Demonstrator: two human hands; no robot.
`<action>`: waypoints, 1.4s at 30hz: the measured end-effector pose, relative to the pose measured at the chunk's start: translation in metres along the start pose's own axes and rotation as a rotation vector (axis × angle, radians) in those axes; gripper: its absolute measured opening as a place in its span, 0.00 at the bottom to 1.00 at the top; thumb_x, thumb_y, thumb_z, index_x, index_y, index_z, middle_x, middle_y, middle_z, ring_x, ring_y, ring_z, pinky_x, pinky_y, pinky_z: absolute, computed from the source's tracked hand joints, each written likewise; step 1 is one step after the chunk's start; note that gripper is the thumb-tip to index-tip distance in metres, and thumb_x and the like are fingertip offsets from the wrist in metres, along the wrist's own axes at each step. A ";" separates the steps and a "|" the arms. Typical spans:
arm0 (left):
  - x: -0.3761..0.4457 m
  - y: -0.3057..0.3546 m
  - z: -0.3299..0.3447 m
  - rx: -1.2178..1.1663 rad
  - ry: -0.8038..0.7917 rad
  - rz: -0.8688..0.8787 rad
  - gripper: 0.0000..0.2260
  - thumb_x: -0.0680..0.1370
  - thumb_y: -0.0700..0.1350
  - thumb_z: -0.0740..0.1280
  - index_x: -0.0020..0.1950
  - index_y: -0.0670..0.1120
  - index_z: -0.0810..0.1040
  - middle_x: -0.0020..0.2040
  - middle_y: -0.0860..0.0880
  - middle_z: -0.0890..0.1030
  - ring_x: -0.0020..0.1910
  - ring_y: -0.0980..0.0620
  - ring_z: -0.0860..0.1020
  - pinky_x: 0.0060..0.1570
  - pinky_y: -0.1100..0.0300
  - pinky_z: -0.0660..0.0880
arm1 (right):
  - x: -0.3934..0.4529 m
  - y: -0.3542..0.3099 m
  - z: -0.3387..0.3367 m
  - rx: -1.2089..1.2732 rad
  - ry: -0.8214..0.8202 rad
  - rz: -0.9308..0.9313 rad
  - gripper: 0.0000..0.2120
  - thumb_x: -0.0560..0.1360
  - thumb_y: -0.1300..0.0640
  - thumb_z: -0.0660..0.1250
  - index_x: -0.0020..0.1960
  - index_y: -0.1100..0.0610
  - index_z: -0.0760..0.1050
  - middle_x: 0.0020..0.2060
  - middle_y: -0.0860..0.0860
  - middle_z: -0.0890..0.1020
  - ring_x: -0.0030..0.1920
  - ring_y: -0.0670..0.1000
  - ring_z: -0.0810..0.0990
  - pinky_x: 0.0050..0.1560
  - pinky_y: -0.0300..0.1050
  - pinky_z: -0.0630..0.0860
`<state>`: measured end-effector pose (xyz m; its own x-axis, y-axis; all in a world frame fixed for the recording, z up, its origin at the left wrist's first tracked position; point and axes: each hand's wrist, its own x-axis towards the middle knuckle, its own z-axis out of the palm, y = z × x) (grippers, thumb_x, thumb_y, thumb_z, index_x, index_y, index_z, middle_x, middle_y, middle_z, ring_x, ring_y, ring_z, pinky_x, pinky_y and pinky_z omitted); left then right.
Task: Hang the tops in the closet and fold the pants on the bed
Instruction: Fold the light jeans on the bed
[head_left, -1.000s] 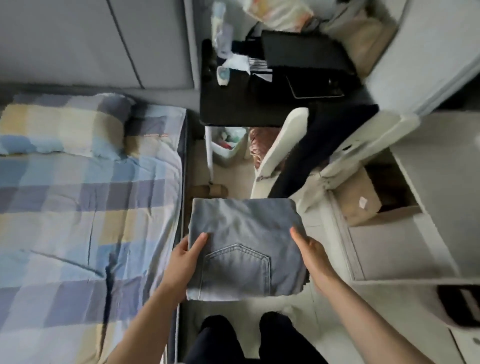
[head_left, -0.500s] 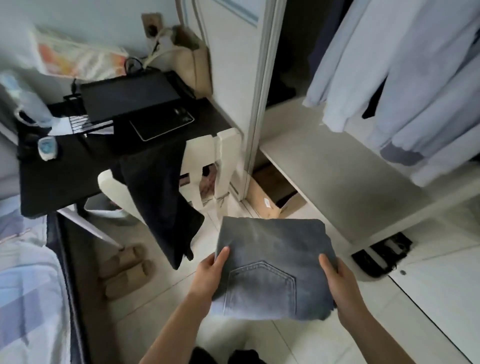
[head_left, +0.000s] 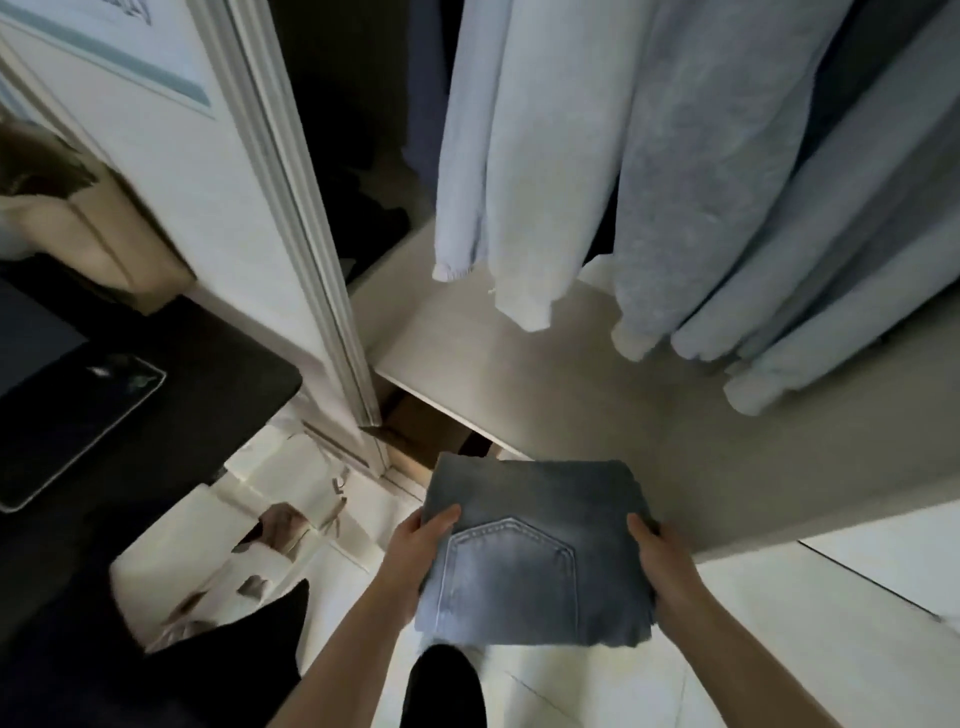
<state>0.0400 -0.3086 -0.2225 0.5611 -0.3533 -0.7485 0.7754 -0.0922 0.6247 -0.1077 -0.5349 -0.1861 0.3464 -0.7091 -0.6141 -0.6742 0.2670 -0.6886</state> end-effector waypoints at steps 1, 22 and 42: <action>0.012 0.016 0.006 0.012 -0.017 -0.004 0.13 0.74 0.50 0.74 0.56 0.49 0.77 0.42 0.50 0.86 0.39 0.47 0.85 0.31 0.58 0.80 | 0.008 -0.013 0.005 0.002 0.024 0.036 0.22 0.81 0.50 0.59 0.66 0.66 0.71 0.63 0.64 0.75 0.61 0.65 0.75 0.63 0.60 0.71; 0.252 0.033 0.105 0.829 -0.070 0.356 0.31 0.78 0.47 0.69 0.77 0.44 0.59 0.72 0.41 0.66 0.68 0.42 0.70 0.58 0.58 0.69 | 0.216 -0.010 0.054 0.125 0.269 0.273 0.36 0.75 0.43 0.67 0.76 0.53 0.54 0.65 0.56 0.72 0.55 0.63 0.79 0.45 0.56 0.78; 0.209 0.008 0.109 0.655 -0.158 0.282 0.19 0.80 0.42 0.66 0.70 0.46 0.69 0.65 0.46 0.76 0.60 0.43 0.78 0.59 0.48 0.77 | 0.187 0.025 0.050 -0.376 0.406 0.154 0.32 0.76 0.59 0.65 0.75 0.61 0.54 0.66 0.67 0.70 0.64 0.66 0.72 0.61 0.55 0.68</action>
<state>0.1315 -0.4845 -0.3496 0.6273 -0.5714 -0.5291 0.2469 -0.4984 0.8310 -0.0274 -0.6285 -0.3378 -0.0026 -0.8941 -0.4479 -0.9085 0.1893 -0.3726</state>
